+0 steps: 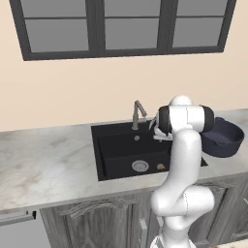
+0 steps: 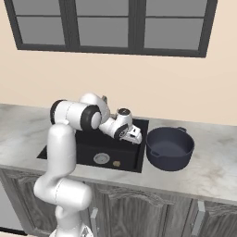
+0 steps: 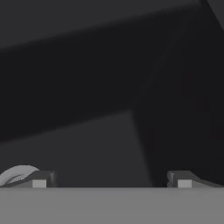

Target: Dump the garlic from the pot into the sink. Then turn on the water and wash the garlic. Then turn off the water and put the garlic back in the pot.

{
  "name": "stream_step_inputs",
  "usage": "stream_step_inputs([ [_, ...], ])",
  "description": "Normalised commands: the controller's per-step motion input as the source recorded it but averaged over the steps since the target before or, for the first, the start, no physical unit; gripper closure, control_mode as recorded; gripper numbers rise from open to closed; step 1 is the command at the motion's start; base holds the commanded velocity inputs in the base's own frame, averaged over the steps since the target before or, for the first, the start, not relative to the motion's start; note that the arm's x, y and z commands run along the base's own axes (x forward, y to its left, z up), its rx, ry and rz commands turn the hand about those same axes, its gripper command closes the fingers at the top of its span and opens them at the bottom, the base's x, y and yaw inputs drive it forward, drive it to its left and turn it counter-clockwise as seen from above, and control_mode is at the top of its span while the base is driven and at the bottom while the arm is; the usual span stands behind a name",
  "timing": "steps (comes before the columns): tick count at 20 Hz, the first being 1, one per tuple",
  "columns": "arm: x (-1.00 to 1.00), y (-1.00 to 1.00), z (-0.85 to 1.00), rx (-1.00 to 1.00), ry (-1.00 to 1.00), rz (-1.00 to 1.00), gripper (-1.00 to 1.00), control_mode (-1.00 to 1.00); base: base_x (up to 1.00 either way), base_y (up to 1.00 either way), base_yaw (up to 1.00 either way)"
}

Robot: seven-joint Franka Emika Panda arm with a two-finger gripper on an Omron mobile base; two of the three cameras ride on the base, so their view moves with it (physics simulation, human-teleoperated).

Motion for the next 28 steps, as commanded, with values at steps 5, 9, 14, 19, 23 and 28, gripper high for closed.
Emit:
stream_step_inputs([
  [5, -0.05, 0.08, -0.71, 0.0, 0.1, 0.0, -1.0, -1.0, 0.0, 0.0, 0.0],
  [9, -0.46, 0.23, -0.6, 0.0, 0.02, 0.03, -1.0, -1.0, 0.0, 0.0, 0.0],
  [14, -0.46, 0.31, -0.5, 0.0, 0.0, 0.05, -1.0, -1.0, 0.0, 0.0, 0.0],
  [19, -0.09, 0.04, -0.36, 0.0, 0.0, 0.01, -1.0, -1.0, 0.0, 0.0, 0.0],
  [23, 0.0, 0.0, -0.18, 0.0, 0.02, 0.0, -1.0, -1.0, 0.0, 0.0, 0.0],
  [28, -0.01, 0.01, -0.2, 0.0, 0.06, 0.0, -1.0, -1.0, 0.0, 0.0, 0.0],
])
